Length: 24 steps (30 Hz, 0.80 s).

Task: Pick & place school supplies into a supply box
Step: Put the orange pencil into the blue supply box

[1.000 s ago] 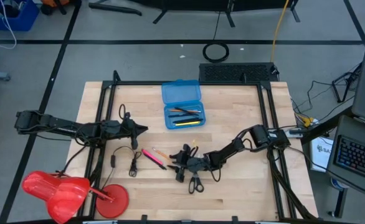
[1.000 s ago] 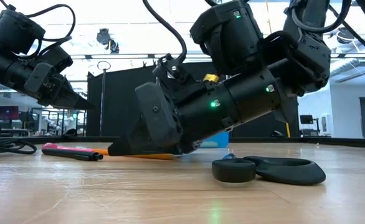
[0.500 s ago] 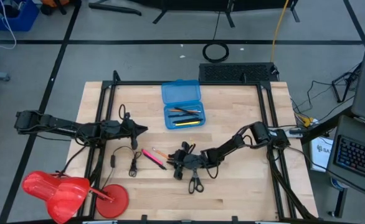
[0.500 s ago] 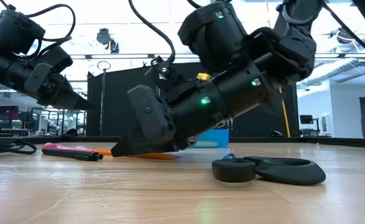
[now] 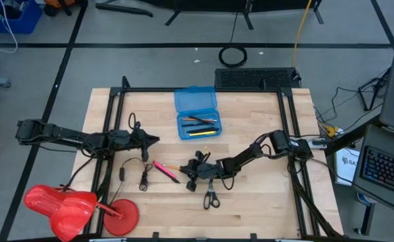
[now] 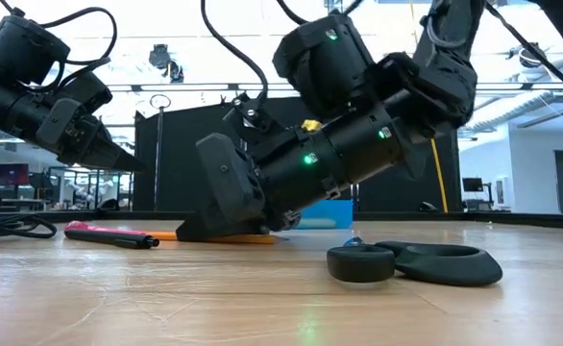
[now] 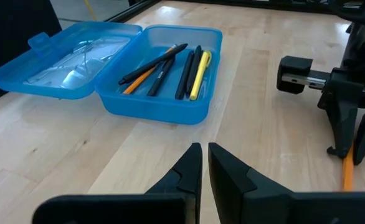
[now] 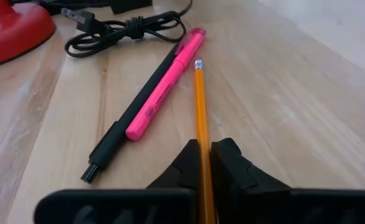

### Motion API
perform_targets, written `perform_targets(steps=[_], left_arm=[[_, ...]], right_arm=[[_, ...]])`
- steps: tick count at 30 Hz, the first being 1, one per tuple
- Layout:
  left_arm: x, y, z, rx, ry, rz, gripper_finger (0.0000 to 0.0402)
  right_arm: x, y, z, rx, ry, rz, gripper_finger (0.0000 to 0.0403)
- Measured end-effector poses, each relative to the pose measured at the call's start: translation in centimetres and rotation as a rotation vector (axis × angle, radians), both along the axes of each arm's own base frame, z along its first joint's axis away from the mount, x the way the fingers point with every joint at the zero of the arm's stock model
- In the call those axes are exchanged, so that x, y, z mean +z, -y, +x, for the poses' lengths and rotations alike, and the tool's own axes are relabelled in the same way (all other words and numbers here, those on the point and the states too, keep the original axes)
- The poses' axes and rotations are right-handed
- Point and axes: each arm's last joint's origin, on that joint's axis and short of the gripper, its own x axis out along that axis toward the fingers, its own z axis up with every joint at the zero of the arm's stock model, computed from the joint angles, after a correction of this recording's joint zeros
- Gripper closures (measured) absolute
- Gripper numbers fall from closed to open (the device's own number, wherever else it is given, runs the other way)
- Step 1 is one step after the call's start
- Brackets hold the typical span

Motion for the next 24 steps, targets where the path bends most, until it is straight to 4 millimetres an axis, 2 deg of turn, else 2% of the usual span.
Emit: perform_targets(steps=[3, 10, 18, 24], left_arm=[[0.0, 0.0, 0.0, 0.000, -0.003, 0.000, 0.0371], [-0.1, 0.0, 0.0, -0.001, -0.007, 0.002, 0.0371], [-0.1, 0.0, 0.0, -0.001, -0.009, 0.003, 0.0371], [-0.1, 0.0, 0.0, -0.001, -0.009, 0.003, 0.0371]], right_arm=[[0.5, -0.4, 0.2, 0.028, 0.061, -0.027, 0.0393], [0.9, -0.5, 0.3, 0.037, 0.074, -0.085, 0.0394], [2.6, -0.9, 0.3, 0.063, 0.098, -0.156, 0.0395], [2.8, -0.9, 0.3, 0.066, 0.105, -0.161, 0.0395]])
